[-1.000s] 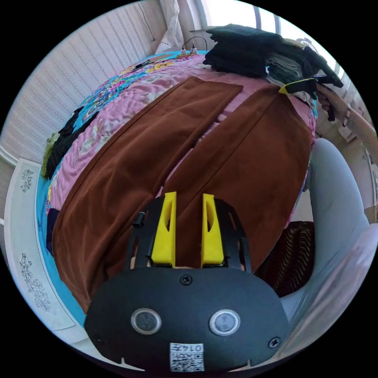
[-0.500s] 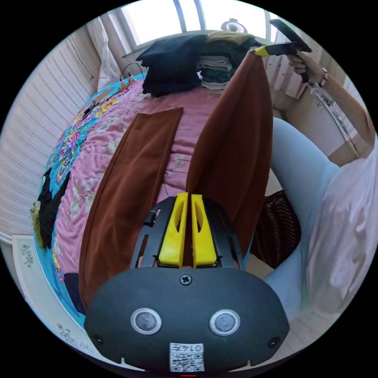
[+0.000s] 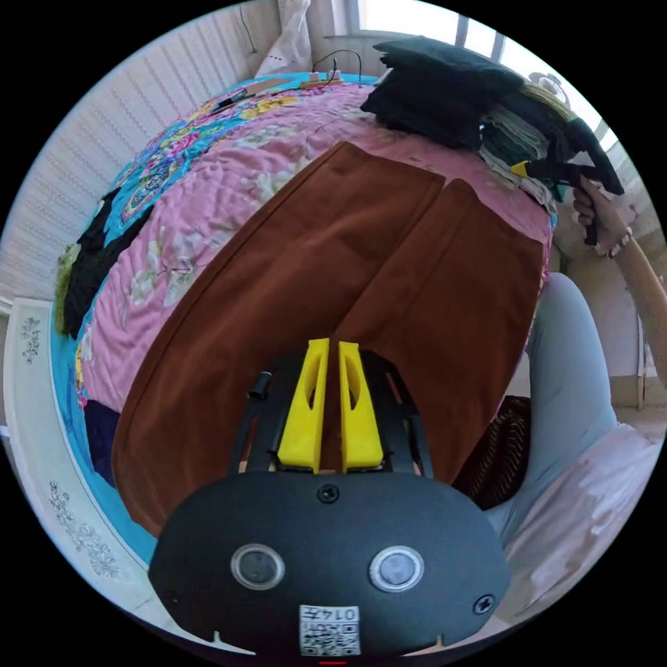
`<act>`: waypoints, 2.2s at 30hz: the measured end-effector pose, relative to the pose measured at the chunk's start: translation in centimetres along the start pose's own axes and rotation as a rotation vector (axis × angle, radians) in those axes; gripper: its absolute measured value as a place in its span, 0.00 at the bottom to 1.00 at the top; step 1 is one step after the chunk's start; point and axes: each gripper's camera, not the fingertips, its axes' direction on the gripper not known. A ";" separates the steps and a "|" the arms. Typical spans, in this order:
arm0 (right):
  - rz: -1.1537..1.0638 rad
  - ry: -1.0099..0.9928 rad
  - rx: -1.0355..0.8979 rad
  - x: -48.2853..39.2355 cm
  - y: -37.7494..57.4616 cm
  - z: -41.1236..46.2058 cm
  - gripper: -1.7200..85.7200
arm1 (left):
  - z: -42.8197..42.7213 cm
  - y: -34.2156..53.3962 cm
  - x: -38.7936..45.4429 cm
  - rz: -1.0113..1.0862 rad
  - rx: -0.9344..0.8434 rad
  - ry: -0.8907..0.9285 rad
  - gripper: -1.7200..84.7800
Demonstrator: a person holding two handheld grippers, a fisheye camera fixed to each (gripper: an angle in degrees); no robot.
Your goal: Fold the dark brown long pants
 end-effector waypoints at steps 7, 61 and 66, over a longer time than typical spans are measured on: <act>0.143 -0.088 -0.117 5.3 8.4 2.5 0.16 | -6.0 10.7 -1.1 -0.155 0.155 0.059 0.02; 0.372 -0.195 -0.142 6.2 9.3 4.4 0.03 | -13.1 86.3 -27.6 -1.770 0.747 0.365 0.06; 0.251 -0.209 -0.116 4.6 7.1 2.6 0.03 | -18.2 87.1 -27.2 -1.620 0.871 0.333 0.05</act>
